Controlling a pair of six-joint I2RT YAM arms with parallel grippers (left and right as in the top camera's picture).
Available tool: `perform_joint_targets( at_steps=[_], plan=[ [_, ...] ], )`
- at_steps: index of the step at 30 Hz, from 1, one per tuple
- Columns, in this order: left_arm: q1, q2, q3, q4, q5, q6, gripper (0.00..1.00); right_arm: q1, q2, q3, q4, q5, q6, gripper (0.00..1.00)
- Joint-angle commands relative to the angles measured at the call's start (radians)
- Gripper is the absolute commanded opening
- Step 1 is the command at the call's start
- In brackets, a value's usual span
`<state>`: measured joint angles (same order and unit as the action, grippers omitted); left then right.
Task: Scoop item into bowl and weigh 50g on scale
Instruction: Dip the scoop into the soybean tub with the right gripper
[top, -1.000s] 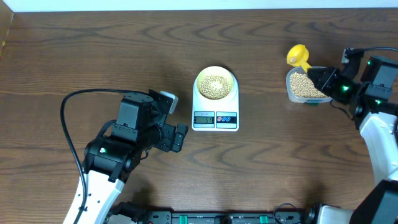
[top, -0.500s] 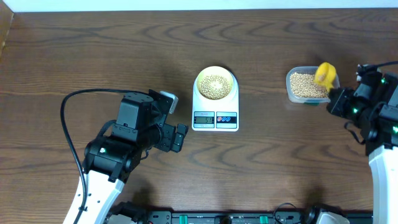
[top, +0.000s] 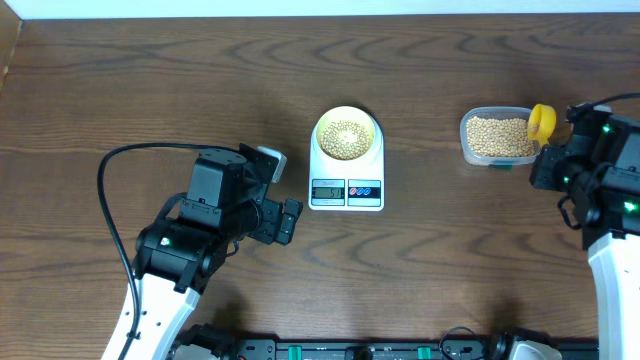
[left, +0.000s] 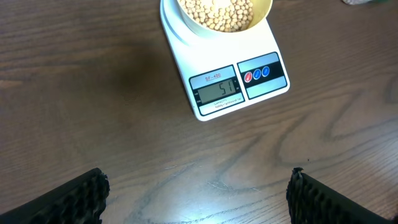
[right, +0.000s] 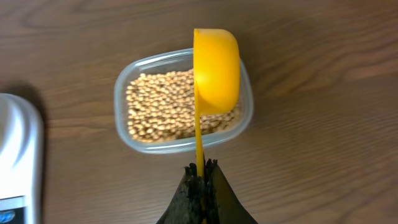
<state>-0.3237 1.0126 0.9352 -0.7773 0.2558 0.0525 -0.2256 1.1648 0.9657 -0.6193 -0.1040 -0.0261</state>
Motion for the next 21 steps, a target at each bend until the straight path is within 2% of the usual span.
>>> perform_joint_targets(
  at_steps=[1,5,11,14,18,21],
  plan=[
    [-0.002,-0.001,-0.002,0.002,-0.010,0.002,0.94,0.053,0.022,0.002,0.016,0.127,-0.063,0.01],
    [-0.002,-0.001,-0.002,0.002,-0.010,0.002,0.94,0.116,0.059,0.002,0.029,0.162,-0.106,0.01],
    [-0.002,-0.001,-0.002,0.002,-0.010,0.002,0.94,0.219,0.123,0.002,0.068,0.368,-0.141,0.01],
    [-0.002,-0.001,-0.002,0.002,-0.010,0.002,0.94,0.249,0.133,0.002,0.089,0.409,-0.140,0.01],
    [-0.002,-0.001,-0.002,0.002,-0.010,0.002,0.94,0.260,0.133,0.002,0.122,0.347,-0.119,0.01],
    [-0.002,-0.001,-0.002,0.002,-0.010,0.002,0.94,0.260,0.133,0.002,0.167,0.203,-0.064,0.01]
  ],
)
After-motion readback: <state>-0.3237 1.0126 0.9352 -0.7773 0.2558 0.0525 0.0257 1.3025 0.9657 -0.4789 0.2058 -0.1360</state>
